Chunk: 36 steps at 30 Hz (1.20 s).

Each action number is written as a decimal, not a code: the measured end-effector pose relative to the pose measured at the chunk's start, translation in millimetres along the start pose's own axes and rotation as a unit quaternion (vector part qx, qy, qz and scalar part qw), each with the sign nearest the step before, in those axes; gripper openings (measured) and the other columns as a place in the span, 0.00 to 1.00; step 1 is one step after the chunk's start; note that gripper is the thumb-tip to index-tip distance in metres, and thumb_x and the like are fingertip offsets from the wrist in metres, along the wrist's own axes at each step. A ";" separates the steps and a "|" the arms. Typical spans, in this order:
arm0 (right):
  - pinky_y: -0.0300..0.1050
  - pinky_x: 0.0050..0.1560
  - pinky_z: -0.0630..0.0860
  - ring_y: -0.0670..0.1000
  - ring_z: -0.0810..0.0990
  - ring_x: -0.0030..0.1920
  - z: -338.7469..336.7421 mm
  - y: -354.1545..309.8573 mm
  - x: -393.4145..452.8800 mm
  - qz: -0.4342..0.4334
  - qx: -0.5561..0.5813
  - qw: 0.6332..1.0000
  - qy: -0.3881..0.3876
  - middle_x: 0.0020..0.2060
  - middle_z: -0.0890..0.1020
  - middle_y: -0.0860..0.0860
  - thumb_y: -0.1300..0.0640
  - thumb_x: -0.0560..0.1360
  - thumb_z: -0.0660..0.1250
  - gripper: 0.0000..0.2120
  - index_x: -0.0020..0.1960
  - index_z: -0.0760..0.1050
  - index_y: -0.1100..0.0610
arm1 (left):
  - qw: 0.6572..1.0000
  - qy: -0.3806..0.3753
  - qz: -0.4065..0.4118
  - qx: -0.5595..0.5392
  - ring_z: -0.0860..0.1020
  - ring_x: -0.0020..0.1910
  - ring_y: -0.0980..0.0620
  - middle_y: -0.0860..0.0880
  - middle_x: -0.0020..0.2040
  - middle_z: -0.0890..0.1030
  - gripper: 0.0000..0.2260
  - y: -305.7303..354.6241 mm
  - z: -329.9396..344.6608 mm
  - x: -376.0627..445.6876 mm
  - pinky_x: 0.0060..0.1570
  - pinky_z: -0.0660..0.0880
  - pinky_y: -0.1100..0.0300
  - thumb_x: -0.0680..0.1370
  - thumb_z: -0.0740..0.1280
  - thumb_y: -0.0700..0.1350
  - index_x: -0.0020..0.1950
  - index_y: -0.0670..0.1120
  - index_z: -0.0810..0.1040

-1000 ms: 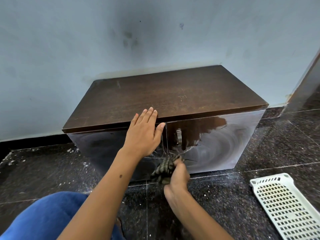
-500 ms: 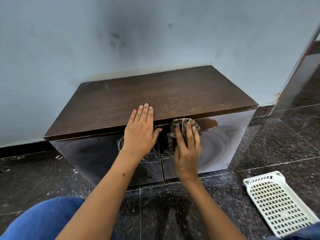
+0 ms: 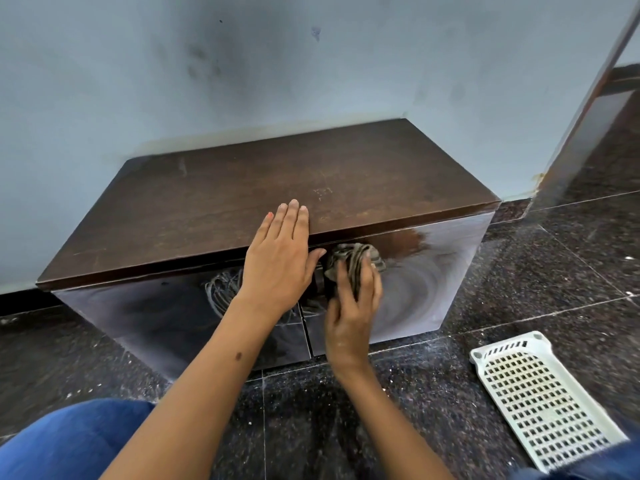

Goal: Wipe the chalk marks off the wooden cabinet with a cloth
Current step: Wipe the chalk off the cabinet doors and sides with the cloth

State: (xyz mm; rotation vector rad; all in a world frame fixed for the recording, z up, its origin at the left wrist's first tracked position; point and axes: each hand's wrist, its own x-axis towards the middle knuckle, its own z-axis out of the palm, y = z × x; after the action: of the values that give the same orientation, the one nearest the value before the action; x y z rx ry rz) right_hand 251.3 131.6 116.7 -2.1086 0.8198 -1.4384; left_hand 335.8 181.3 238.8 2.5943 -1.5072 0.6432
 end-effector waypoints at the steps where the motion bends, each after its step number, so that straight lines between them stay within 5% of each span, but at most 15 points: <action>1: 0.54 0.73 0.55 0.56 0.52 0.75 -2.9 8.9 0.2 0.019 0.008 1.000 0.001 0.75 0.53 0.50 0.71 0.73 0.60 0.32 0.73 0.62 0.51 | 1.000 0.001 -0.001 0.002 0.64 0.72 0.42 0.38 0.72 0.66 0.28 0.4 0.7 -0.1 0.71 0.59 0.50 0.79 0.57 0.55 0.72 0.36 0.63; 5: 0.61 0.71 0.60 0.53 0.53 0.74 -23.0 36.3 30.4 0.127 0.041 0.986 0.100 0.75 0.53 0.57 0.68 0.76 0.57 0.27 0.74 0.61 0.54 | 1.000 0.016 0.002 0.002 0.69 0.69 0.41 0.38 0.69 0.70 0.27 -1.6 2.9 -1.6 0.68 0.64 0.49 0.78 0.57 0.53 0.70 0.36 0.67; 8: 0.58 0.72 0.59 0.55 0.56 0.74 -29.0 30.0 54.9 0.114 0.030 0.983 0.141 0.72 0.59 0.64 0.64 0.76 0.55 0.24 0.72 0.65 0.61 | 1.000 0.026 0.002 0.000 0.69 0.68 0.41 0.38 0.69 0.70 0.26 -2.0 5.8 -0.4 0.67 0.64 0.48 0.77 0.60 0.52 0.70 0.36 0.67; 15: 0.51 0.74 0.54 0.55 0.55 0.74 -7.6 16.7 8.2 0.078 0.038 0.995 0.051 0.74 0.56 0.53 0.66 0.75 0.55 0.27 0.73 0.63 0.56 | 1.000 0.014 -0.007 0.001 0.66 0.71 0.41 0.39 0.71 0.67 0.27 0.7 7.1 -0.1 0.70 0.61 0.49 0.78 0.62 0.51 0.72 0.37 0.64; 19: 0.55 0.73 0.58 0.55 0.55 0.74 -30.4 44.8 39.9 0.171 0.054 0.976 0.119 0.73 0.57 0.63 0.72 0.76 0.58 0.27 0.73 0.61 0.59 | 1.000 0.020 -0.012 -0.010 0.67 0.70 0.41 0.39 0.71 0.68 0.26 0.9 8.2 0.2 0.69 0.62 0.49 0.78 0.63 0.51 0.71 0.37 0.65; 23: 0.38 0.73 0.56 0.56 0.59 0.72 -48.0 41.5 74.5 0.128 0.023 0.978 0.160 0.69 0.62 0.64 0.70 0.77 0.57 0.24 0.73 0.63 0.60 | 0.999 0.031 -0.009 -0.027 0.68 0.70 0.42 0.40 0.70 0.69 0.26 -1.8 10.6 0.3 0.68 0.63 0.49 0.78 0.64 0.50 0.71 0.38 0.67; 28: 0.48 0.70 0.65 0.52 0.64 0.70 -29.5 13.2 38.6 0.125 0.077 0.982 0.117 0.69 0.66 0.59 0.70 0.76 0.60 0.24 0.71 0.66 0.58 | 0.998 0.044 -0.014 -0.033 0.69 0.68 0.41 0.39 0.69 0.70 0.26 -1.2 10.3 -0.6 0.67 0.65 0.48 0.76 0.65 0.50 0.70 0.38 0.68; 32: 0.50 0.72 0.62 0.53 0.61 0.73 -39.5 34.4 48.0 0.230 0.100 0.960 0.127 0.72 0.62 0.57 0.71 0.76 0.60 0.25 0.71 0.67 0.57 | 0.999 0.031 -0.017 -0.033 0.68 0.70 0.41 0.40 0.70 0.69 0.26 -0.4 6.6 -0.9 0.68 0.64 0.49 0.77 0.65 0.50 0.71 0.38 0.67; 36: 0.30 0.70 0.56 0.52 0.59 0.74 -62.1 44.9 83.3 0.254 0.079 0.948 0.174 0.73 0.62 0.57 0.69 0.78 0.59 0.23 0.71 0.66 0.58 | 0.999 0.032 -0.013 -0.028 0.69 0.69 0.41 0.40 0.69 0.70 0.26 -1.3 7.1 -1.3 0.67 0.65 0.48 0.77 0.65 0.51 0.70 0.38 0.68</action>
State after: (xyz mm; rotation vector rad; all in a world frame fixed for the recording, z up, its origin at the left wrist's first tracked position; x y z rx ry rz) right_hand 206.5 39.1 164.0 -1.3976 1.2270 -1.5334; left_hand 338.5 181.2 232.1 2.5225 -1.4502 0.6639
